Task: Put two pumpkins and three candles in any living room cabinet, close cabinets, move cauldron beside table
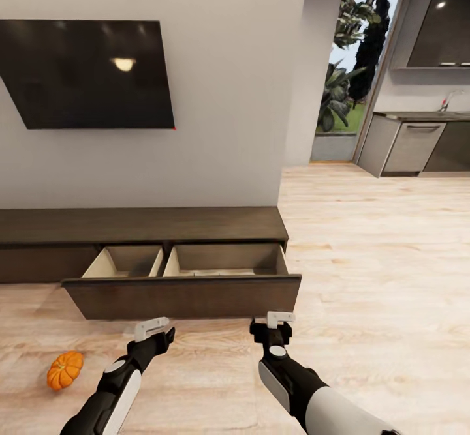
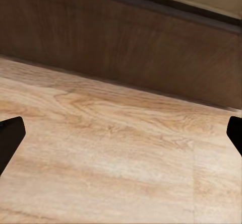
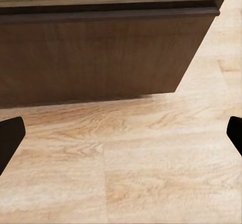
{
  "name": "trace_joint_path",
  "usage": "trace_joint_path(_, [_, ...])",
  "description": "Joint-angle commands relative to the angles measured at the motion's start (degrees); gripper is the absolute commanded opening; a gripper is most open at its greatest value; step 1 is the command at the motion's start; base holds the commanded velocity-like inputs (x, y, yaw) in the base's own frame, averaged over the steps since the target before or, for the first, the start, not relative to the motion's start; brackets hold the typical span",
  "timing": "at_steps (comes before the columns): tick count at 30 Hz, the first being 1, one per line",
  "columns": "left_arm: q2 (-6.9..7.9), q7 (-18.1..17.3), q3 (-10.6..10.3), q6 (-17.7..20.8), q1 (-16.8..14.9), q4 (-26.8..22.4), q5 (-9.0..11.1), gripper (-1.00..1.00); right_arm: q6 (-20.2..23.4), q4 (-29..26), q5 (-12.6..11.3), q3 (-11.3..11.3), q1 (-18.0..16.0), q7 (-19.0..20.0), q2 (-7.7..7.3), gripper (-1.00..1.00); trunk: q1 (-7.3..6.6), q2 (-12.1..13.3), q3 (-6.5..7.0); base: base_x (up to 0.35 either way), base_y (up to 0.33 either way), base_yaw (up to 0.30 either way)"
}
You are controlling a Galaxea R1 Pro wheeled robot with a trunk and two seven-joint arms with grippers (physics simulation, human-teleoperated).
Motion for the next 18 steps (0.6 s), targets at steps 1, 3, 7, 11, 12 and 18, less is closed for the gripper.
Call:
trace_joint_path(1, [0.01,0.0,0.0,-0.1,0.0,0.0,0.0,1.00,-0.1,0.1,0.0,0.0,0.0,0.0,0.00,1.00,0.23,-0.4,-0.18,0.000,0.000,0.000])
trace_joint_path(3, [-0.03,-0.1,0.0,-0.2,0.0,0.0,0.0,1.00,-0.2,0.2,0.0,0.0,0.0,0.0,0.00,1.00,0.67,-1.2,-0.54,0.000,0.000,0.000])
trace_joint_path(7, [0.07,-0.1,0.0,-0.2,0.0,0.0,0.1,1.00,-0.3,0.3,0.0,-0.1,0.0,0.1,0.00,1.00,1.54,-2.8,-1.26,0.000,0.000,0.000])
trace_joint_path(11, [0.10,-0.1,0.0,-0.3,0.0,0.0,0.0,1.00,-0.6,0.8,0.0,-0.1,0.0,0.9,0.00,1.00,2.42,-4.4,-1.98,0.000,0.000,0.000])
trace_joint_path(12, [0.10,0.0,0.0,-0.3,0.0,0.0,0.0,1.00,-1.4,1.2,0.0,-0.1,0.0,1.7,0.00,1.00,2.64,-4.8,-2.16,0.000,0.000,0.000])
trace_joint_path(18, [0.08,-0.1,-0.2,-2.9,0.0,0.1,0.0,1.00,-6.1,4.1,-0.1,-0.1,0.0,5.2,0.00,1.00,3.96,-7.2,-3.24,0.000,0.000,0.000])
